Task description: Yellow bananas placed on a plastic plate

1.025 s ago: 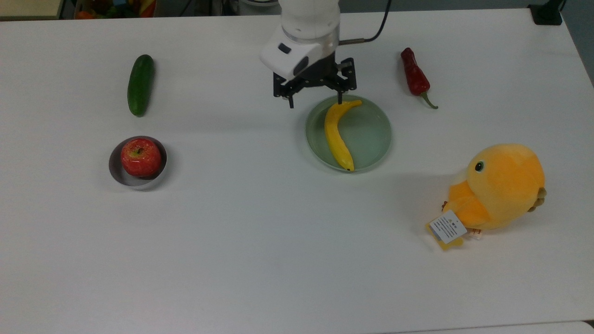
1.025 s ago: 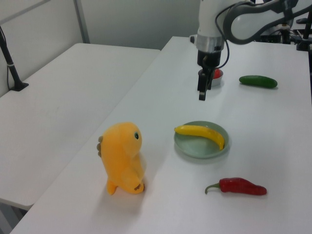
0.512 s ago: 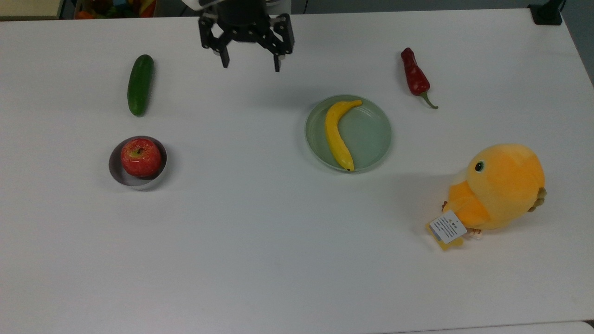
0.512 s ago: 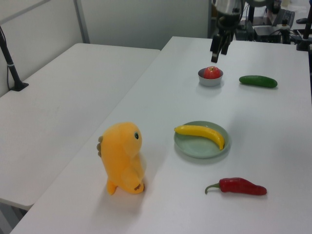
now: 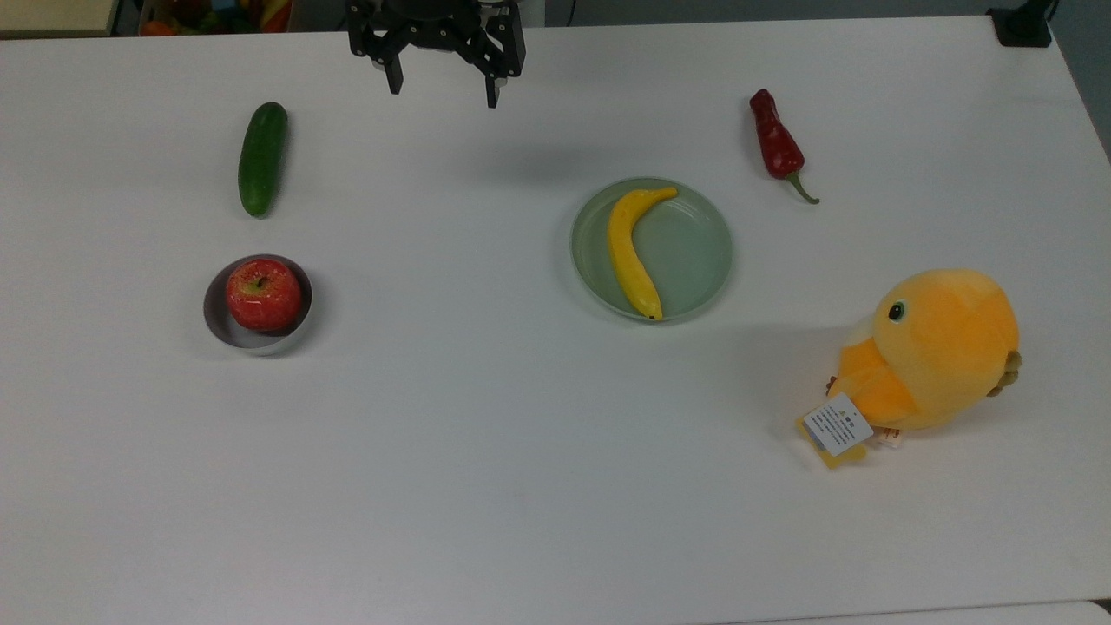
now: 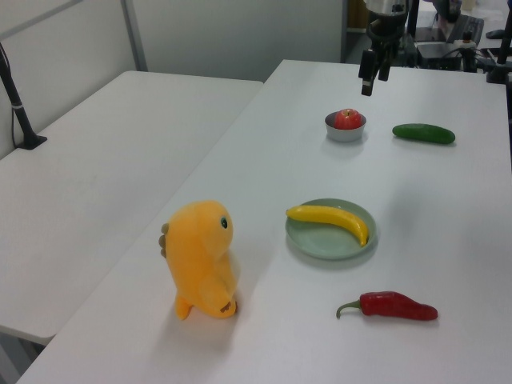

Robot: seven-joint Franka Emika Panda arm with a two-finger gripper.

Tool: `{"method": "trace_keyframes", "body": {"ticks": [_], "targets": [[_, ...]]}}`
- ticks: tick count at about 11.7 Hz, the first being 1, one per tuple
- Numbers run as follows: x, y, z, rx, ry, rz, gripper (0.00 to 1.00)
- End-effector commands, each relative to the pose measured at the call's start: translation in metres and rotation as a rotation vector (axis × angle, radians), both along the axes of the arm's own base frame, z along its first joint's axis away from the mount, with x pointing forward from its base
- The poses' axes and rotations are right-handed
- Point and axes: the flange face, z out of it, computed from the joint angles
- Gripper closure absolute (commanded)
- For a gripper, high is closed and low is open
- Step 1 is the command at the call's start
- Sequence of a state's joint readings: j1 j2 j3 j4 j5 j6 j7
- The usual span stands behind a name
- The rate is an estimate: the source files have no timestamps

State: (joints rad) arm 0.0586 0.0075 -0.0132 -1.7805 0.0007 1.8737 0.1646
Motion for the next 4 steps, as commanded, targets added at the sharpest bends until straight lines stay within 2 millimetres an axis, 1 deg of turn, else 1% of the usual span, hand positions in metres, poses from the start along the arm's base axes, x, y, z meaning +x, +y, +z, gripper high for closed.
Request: {"method": "trace_keyframes", "body": {"ticks": [1, 4], "targets": [[-0.0023, 0.0019, 0.0042, -0.013, 0.002, 0.01, 0.0], [-0.0034, 0.0019, 0.0043, -0.012, 0.008, 0.01, 0.0]]}}
